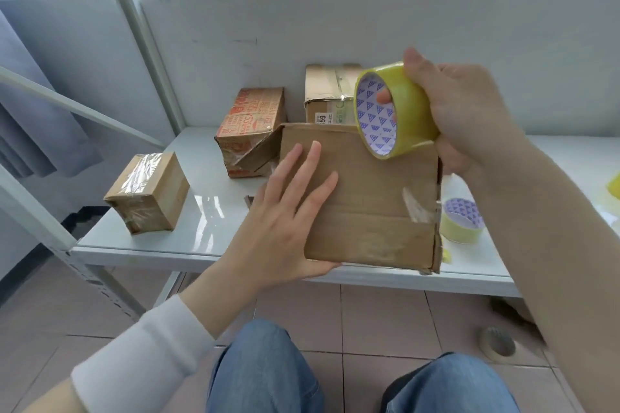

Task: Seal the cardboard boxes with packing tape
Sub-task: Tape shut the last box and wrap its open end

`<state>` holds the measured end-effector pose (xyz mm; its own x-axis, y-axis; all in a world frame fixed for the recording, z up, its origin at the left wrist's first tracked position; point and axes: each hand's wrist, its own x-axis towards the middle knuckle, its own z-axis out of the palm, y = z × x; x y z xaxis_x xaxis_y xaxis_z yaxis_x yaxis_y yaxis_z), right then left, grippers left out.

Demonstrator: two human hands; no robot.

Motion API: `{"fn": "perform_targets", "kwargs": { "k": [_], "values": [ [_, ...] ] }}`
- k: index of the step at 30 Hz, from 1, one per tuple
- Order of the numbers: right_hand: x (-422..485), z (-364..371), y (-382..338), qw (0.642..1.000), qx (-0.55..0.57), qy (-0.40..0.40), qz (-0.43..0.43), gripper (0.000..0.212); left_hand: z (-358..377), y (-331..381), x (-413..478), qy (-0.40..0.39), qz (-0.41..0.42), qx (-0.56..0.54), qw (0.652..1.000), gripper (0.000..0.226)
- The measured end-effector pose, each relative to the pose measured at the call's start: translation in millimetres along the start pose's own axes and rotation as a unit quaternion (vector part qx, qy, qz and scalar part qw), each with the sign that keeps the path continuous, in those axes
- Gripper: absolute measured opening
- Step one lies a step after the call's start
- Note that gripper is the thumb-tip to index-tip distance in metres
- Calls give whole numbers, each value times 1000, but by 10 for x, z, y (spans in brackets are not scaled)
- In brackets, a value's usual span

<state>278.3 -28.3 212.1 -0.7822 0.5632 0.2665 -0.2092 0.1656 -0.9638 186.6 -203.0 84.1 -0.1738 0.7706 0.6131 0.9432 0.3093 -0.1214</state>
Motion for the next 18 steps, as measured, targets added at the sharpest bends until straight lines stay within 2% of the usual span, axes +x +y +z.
{"fn": "perform_targets", "kwargs": {
  "k": [3,5,9,13,15,18],
  "values": [
    [222,-51,-68,1000,5,1,10,55,-113,-85,164,13,0,-32,999,92],
    [396,-57,-44,1000,14,4,28,44,-120,-172,297,-9,-3,-29,1000,89],
    [723,-52,161,998,-32,18,53,22,-74,-368,631,-111,-23,-24,993,90],
    [944,-90,443,997,-6,49,60,6,-2,-468,985,-188,-42,-3,981,98],
    [1009,-78,574,997,-33,48,53,6,47,-447,1137,-222,-50,-13,974,96],
    [1065,-49,661,994,-74,77,36,19,95,-435,1278,-267,-70,-38,961,80]
  ]
}}
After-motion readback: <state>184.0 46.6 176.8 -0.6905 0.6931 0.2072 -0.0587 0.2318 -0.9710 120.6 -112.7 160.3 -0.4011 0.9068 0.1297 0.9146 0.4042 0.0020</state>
